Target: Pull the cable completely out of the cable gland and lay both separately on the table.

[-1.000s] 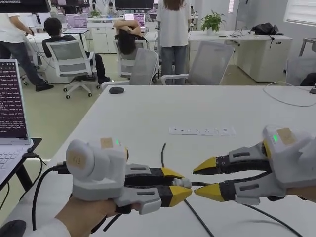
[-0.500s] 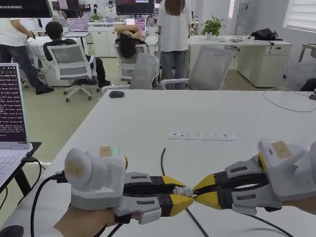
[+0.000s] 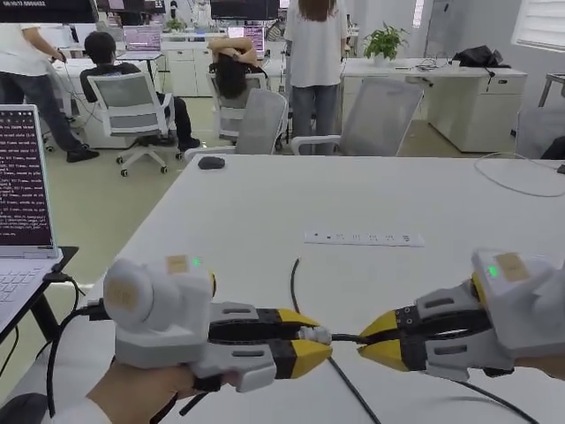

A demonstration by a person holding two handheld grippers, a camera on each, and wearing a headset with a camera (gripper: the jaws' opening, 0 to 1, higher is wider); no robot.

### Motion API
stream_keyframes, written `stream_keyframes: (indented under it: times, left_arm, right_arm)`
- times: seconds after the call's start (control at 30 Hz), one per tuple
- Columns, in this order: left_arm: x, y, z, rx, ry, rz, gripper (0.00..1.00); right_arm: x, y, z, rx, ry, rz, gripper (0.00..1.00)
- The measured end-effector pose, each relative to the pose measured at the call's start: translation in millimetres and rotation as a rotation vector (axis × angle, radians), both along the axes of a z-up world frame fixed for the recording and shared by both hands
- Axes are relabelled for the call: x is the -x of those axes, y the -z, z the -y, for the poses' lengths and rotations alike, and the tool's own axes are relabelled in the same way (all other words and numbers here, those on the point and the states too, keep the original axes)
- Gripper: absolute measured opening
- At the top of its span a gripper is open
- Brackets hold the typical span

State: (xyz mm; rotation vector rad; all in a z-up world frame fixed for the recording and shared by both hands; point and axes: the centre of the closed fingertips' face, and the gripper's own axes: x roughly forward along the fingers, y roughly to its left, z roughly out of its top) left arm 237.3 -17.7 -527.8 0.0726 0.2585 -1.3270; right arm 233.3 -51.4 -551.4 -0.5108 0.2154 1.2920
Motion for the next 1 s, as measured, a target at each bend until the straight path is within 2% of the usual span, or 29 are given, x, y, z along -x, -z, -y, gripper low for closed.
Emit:
stream_keyframes:
  times: [0.47,0.7,0.9,1.0]
  left_arm:
    - [-4.8,0.9,-12.2,-0.004,-0.031,-0.007,0.17]
    - [-4.4,1.7,-11.6,-0.007,-0.035,-0.018,0.17]
    - [-1.3,-0.2,-8.6,-0.013,-0.019,-0.010,0.17]
    - [4.0,-1.8,-5.3,-0.018,0.012,0.002,0.17]
  right_arm:
    - [2.7,13.6,24.3,0.004,0.064,-0.036,0.02]
    - [4.4,18.4,28.0,-0.005,0.082,-0.052,0.03]
    - [6.1,20.8,28.7,-0.010,0.087,-0.060,0.03]
    - [7.8,25.9,29.2,-0.001,0.086,-0.075,0.04]
